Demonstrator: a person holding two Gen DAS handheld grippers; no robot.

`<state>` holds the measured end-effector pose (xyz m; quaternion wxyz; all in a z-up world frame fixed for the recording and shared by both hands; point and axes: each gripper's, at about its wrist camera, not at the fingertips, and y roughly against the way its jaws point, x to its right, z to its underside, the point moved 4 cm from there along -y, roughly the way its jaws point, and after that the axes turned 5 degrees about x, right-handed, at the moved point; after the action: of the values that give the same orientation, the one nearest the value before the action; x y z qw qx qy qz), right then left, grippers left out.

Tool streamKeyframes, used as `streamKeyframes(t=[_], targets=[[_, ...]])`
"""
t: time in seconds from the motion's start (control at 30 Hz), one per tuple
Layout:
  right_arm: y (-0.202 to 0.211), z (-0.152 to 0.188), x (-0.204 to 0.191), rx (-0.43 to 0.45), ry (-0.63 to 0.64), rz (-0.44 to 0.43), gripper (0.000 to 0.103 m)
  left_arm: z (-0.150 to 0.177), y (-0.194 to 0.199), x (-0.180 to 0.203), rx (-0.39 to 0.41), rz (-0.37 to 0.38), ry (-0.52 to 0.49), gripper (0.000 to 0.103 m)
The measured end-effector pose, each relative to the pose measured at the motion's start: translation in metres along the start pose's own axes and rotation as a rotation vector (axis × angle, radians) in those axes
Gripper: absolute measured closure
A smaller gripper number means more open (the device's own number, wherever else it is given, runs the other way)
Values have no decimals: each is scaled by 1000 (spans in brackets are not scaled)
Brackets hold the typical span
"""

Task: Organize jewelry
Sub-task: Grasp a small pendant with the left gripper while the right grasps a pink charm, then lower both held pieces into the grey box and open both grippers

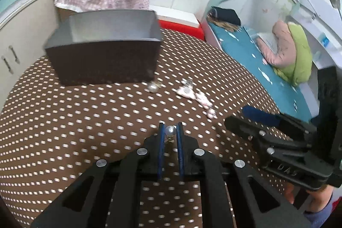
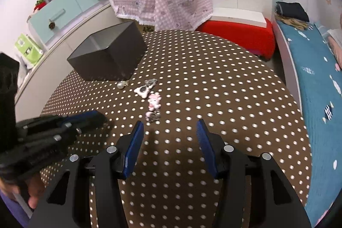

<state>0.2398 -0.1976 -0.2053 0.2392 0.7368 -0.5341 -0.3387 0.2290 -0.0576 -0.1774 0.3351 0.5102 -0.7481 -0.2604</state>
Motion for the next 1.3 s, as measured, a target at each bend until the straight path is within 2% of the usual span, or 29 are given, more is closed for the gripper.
streamKeyframes(t=[0.1, 0.3, 0.37, 0.47, 0.5, 0.73, 1.07, 1.17, 1.3], targets=[[-8, -4, -8, -2, 18, -3, 53, -2, 6, -9, 13, -9, 21, 94], [-25, -10, -24, -16, 83, 50, 53, -4, 10, -23, 12, -19, 55, 94], [-28, -10, -26, -13, 108, 86, 60, -4, 10, -25, 13, -15, 63, 94], [-29, -10, -28, -14, 130, 105, 85, -4, 10, -31, 9, -1, 82, 94], [-28, -10, -29, -16, 134, 105, 87, -5, 10, -33, 7, 4, 91, 94], [-5, -16, -29, 13, 95, 40, 87, -14, 18, -38, 22, 66, 120, 94], [36, -63, -50, 103, 79, -56, 87, -49, 46, -33, 69, 168, 139, 94], [41, -79, -58, 124, 75, -74, 87, -66, 56, -36, 91, 169, 135, 94], [38, -101, -75, 140, 90, -87, 87, -91, 63, -45, 119, 128, 119, 94]])
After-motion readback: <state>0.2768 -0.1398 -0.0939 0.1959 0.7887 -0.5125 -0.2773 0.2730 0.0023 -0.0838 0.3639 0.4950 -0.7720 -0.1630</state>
